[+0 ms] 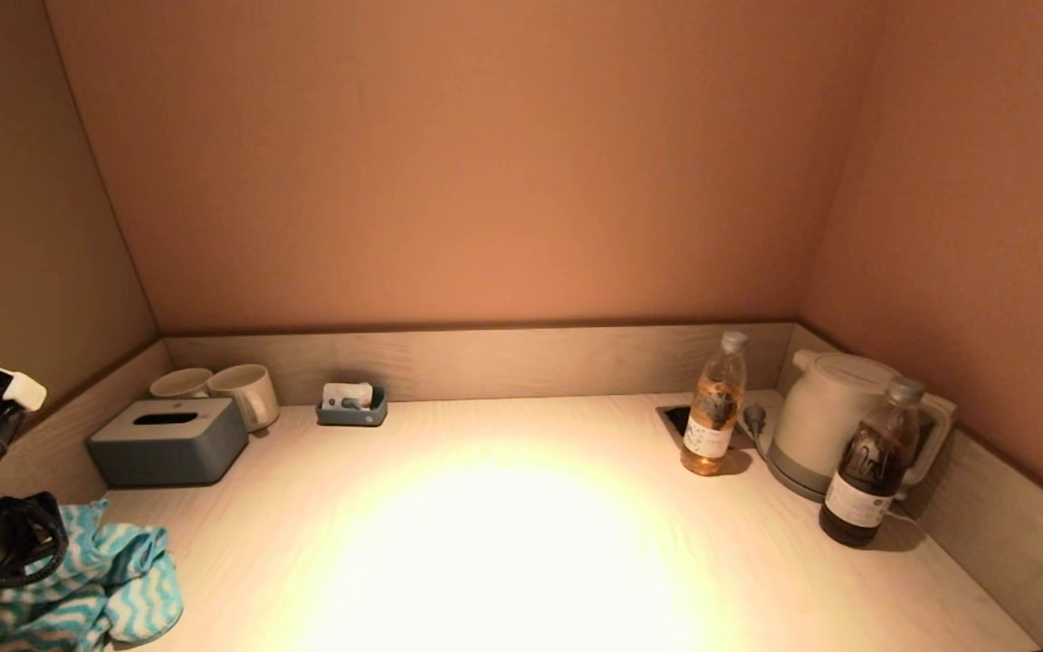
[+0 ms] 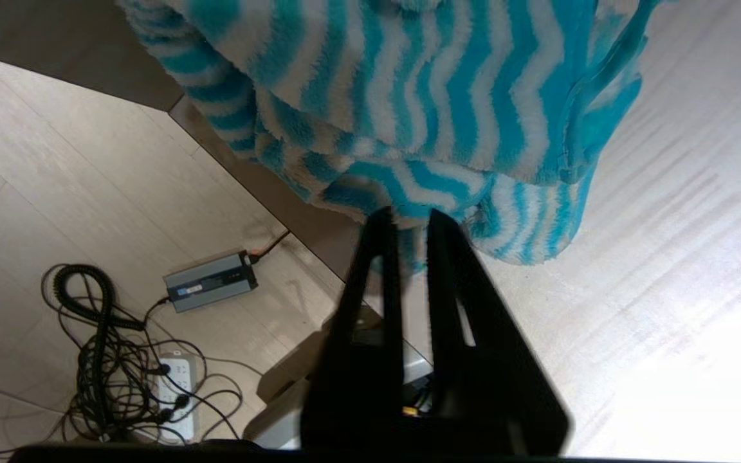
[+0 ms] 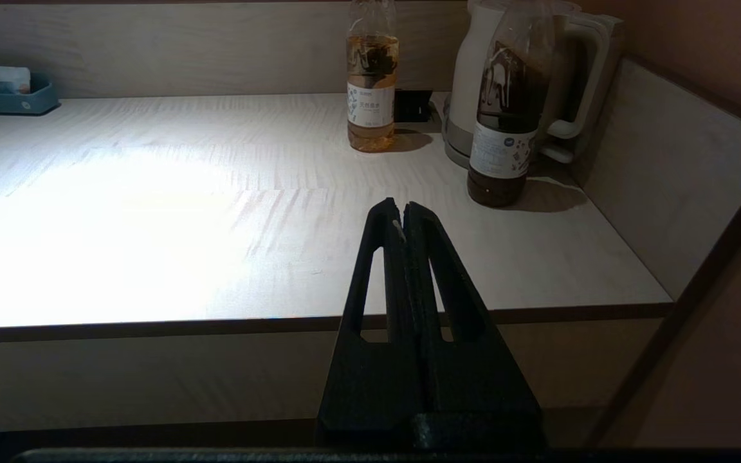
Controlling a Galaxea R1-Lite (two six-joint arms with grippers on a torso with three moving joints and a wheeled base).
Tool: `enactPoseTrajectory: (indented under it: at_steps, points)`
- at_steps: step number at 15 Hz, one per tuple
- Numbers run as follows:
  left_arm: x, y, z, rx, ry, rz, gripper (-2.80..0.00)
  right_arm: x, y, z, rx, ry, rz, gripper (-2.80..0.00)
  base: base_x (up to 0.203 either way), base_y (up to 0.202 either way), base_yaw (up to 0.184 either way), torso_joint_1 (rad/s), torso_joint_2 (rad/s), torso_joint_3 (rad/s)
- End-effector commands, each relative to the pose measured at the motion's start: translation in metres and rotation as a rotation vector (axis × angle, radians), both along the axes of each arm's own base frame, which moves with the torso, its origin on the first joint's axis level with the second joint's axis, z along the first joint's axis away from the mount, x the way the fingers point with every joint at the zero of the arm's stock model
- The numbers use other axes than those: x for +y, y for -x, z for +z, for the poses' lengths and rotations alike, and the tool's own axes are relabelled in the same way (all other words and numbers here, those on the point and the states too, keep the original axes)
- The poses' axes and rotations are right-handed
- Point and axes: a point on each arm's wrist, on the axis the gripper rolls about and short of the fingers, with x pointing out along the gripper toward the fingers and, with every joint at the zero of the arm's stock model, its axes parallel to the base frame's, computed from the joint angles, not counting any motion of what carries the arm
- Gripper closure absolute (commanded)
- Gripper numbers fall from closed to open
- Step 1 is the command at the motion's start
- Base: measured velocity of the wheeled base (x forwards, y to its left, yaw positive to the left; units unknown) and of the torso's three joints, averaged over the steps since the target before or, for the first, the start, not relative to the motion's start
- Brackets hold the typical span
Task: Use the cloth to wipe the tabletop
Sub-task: Pick up the tablecloth
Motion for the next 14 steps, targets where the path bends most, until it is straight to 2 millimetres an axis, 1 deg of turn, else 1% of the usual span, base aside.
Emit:
enactPoseTrajectory:
  at_steps: [1,4,6,8,9,10,11,14]
  points:
    - [0.002,0.001,0.010,-0.036,-0.006,0.012,-2.80,0.000,0.000,0.000,0.001,0.001,0.001,0.00,0.000,0.000,0.000,0.000,0.00,0.000]
    - [0.007,-0.004,0.011,-0.043,-0.007,0.025,-2.80,0.000,0.000,0.000,0.001,0.001,0.001,0.00,0.000,0.000,0.000,0.000,0.00,0.000]
    - [0.014,-0.013,0.008,-0.035,-0.007,0.046,-2.80,0.000,0.000,0.000,0.001,0.001,0.001,0.00,0.000,0.000,0.000,0.000,0.00,0.000]
    - [0.017,-0.016,0.006,-0.032,-0.005,0.057,-2.80,0.000,0.000,0.000,0.001,0.001,0.001,0.00,0.000,0.000,0.000,0.000,0.00,0.000]
    - [0.021,-0.021,0.003,-0.025,-0.002,0.071,-2.80,0.000,0.000,0.000,0.001,0.001,0.001,0.00,0.000,0.000,0.000,0.000,0.00,0.000]
    - [0.026,-0.028,-0.006,0.002,0.006,0.086,-2.80,0.000,0.000,0.000,0.002,0.001,0.001,0.00,0.000,0.000,0.000,0.000,0.00,0.000]
    - [0.030,-0.033,-0.011,0.015,0.011,0.101,-2.80,0.000,0.000,0.000,0.002,0.001,0.001,0.00,0.000,0.000,0.000,0.000,0.00,0.000]
    - [0.037,-0.035,-0.017,0.033,0.022,0.124,-2.80,0.000,0.000,0.000,0.001,0.001,0.001,0.00,0.000,0.000,0.000,0.000,0.00,0.000]
